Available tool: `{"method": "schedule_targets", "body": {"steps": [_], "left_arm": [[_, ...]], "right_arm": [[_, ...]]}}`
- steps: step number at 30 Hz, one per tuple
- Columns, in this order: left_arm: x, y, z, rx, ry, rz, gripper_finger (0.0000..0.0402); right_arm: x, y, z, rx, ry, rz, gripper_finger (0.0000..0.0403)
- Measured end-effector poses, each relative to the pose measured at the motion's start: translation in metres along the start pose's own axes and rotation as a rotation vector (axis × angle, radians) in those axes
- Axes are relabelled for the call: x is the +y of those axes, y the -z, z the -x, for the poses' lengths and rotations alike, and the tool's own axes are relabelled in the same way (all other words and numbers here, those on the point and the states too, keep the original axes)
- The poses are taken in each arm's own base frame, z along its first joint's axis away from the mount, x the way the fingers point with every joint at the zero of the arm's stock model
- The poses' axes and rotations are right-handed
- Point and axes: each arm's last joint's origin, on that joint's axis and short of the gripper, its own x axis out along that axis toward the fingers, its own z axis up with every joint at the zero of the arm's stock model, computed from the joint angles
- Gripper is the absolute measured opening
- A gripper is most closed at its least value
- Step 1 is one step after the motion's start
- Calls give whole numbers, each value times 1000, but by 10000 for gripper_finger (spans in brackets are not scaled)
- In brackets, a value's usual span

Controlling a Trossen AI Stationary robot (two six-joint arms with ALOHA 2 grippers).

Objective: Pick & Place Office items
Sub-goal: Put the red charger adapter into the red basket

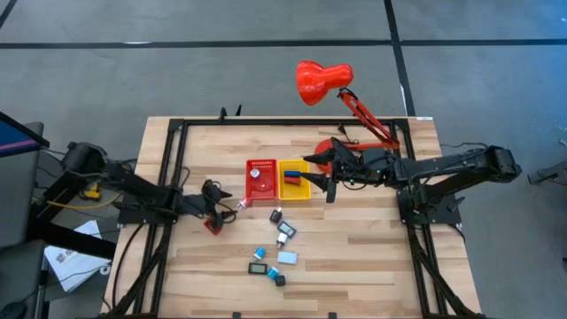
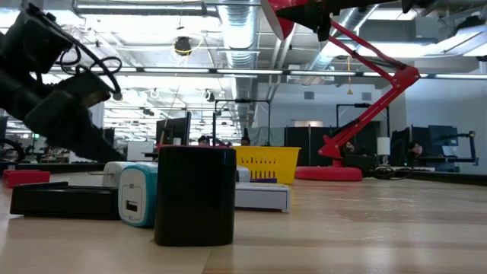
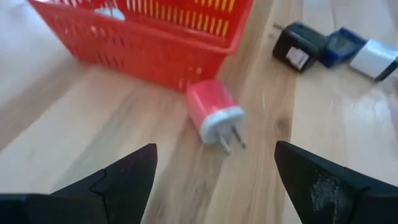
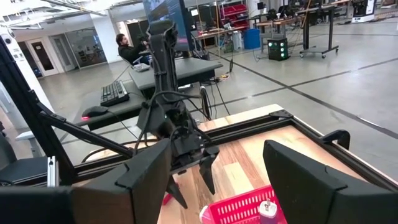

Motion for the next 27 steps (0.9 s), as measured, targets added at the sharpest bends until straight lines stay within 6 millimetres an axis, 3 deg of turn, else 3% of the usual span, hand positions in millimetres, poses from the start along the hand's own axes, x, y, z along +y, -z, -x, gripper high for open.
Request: {"method": "schedule_targets", "body": {"steps": [5,16,27], "left_arm": [[-6,4,-7,-76,-76,-4,319],[-32,11,-43,13,-108,-92,319],[-30,16,-46,-23,-118,-67,319]], "right_arm": [[0,0,0,0,0,0,249],[-2,0,0,0,6,-20,249],[-2,0,0,3,7,-27,249]]}}
